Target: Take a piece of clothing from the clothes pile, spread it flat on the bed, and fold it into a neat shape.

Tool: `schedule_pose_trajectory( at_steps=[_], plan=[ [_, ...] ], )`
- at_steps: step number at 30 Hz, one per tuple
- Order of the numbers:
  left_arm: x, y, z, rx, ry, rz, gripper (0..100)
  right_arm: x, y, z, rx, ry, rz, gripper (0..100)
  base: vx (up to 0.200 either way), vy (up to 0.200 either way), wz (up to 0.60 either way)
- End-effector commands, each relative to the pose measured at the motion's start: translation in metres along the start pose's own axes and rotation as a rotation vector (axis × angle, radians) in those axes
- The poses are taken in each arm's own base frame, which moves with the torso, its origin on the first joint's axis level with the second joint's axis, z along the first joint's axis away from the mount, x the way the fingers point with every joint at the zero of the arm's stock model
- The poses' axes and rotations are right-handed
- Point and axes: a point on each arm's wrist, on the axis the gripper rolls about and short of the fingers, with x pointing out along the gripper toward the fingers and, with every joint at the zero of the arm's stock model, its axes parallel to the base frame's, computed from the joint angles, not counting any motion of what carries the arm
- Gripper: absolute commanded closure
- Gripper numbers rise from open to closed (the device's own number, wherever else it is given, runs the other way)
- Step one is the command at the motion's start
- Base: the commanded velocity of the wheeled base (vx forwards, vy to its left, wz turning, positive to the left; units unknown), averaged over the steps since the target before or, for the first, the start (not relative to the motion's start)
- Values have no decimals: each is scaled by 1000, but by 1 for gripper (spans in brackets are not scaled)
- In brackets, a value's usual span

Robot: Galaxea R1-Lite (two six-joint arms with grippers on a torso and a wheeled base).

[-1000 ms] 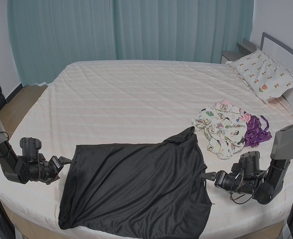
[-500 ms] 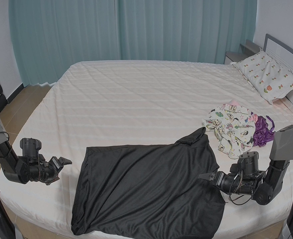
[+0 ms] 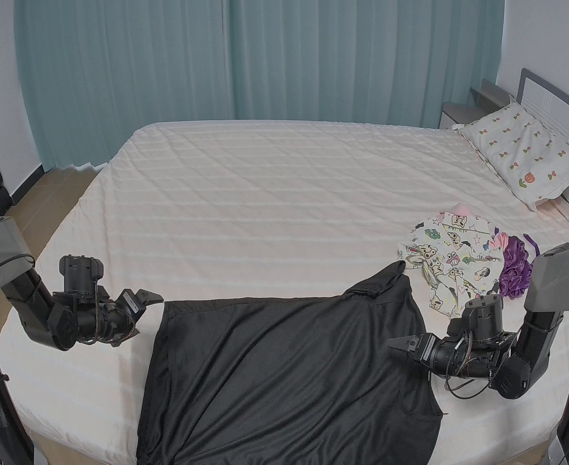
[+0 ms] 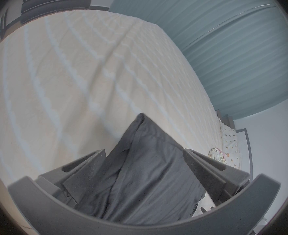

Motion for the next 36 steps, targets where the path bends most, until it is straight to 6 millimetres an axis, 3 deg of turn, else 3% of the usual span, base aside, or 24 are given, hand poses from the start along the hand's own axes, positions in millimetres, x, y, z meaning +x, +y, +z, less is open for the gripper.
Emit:
schedule_pose_trajectory(
  at_steps=[1, 11, 30, 31, 36],
  plan=[
    [34, -12, 0, 38, 12, -18, 0, -1, 0, 0, 1, 1, 0, 0, 0, 0, 0],
    [76, -13, -5, 209, 29, -13, 0, -1, -1, -1, 3, 2, -3, 0, 0, 0, 0],
    [95, -14, -19, 346, 35, 20, 0, 0, -1, 1, -1, -19, 12, 0, 0, 0, 0],
    [96, -15, -19, 352, 36, 17, 100, -1, -1, 0, 0, -17, 10, 0, 0, 0, 0],
    [98, -18, -16, 354, -14, 47, 100, -1, -2, 0, 0, -15, 8, 0, 0, 0, 0]
  ],
)
